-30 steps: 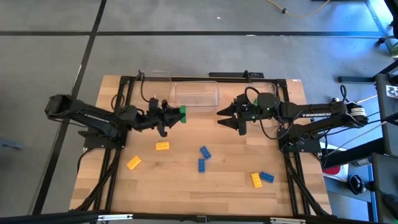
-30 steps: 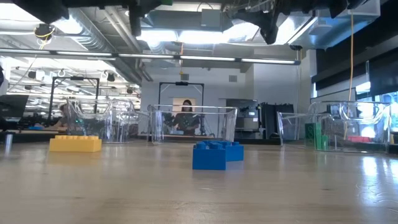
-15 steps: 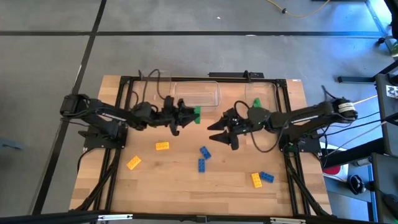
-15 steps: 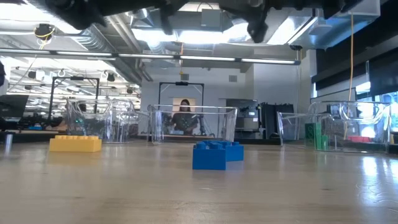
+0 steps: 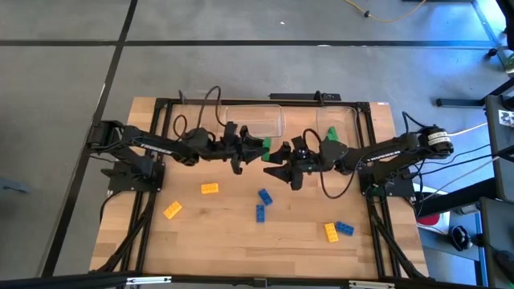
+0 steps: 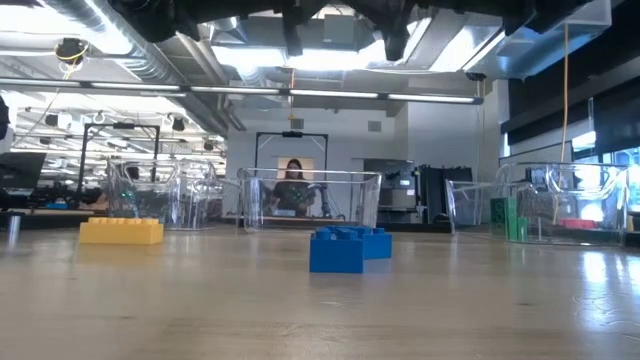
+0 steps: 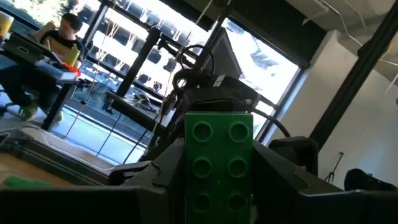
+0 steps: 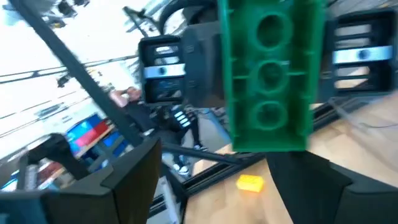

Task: Sort & place blocks by color
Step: Put the green game piece into the right transparent bin, then put the left yellow game piece into the left transparent bin

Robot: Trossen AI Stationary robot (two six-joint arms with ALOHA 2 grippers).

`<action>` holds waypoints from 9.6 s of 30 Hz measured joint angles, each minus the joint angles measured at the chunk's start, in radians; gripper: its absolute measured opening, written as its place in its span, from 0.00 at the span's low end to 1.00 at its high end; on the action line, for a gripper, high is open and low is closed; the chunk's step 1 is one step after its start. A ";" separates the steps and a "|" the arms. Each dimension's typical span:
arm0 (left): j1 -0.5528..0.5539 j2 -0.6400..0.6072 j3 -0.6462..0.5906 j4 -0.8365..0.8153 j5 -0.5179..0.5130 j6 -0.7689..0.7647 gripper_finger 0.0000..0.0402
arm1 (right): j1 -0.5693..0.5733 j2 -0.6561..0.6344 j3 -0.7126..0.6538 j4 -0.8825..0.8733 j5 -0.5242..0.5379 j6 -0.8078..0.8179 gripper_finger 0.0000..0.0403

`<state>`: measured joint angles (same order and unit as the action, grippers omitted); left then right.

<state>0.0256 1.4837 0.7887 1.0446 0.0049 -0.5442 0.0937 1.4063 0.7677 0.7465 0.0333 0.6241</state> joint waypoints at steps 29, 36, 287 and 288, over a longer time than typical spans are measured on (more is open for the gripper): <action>-0.060 -0.001 -0.002 -0.054 -0.109 0.005 0.32 | -0.008 -0.003 0.002 -0.025 0.110 -0.013 0.33; 0.012 -0.040 -0.002 -0.127 0.048 -0.032 0.54 | -0.024 -0.069 0.002 -0.162 0.086 -0.056 0.33; 0.085 -0.300 0.002 -0.556 -0.038 0.188 0.32 | -0.156 -0.178 -0.091 -0.204 -0.158 -0.166 0.64; 0.086 -0.300 0.003 -0.560 -0.040 0.188 0.32 | -0.157 -0.179 -0.091 -0.203 -0.158 -0.170 0.64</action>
<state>0.1116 1.1839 0.7917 0.4845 -0.0351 -0.3560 -0.0633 1.2274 0.6769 0.5432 -0.1246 0.4542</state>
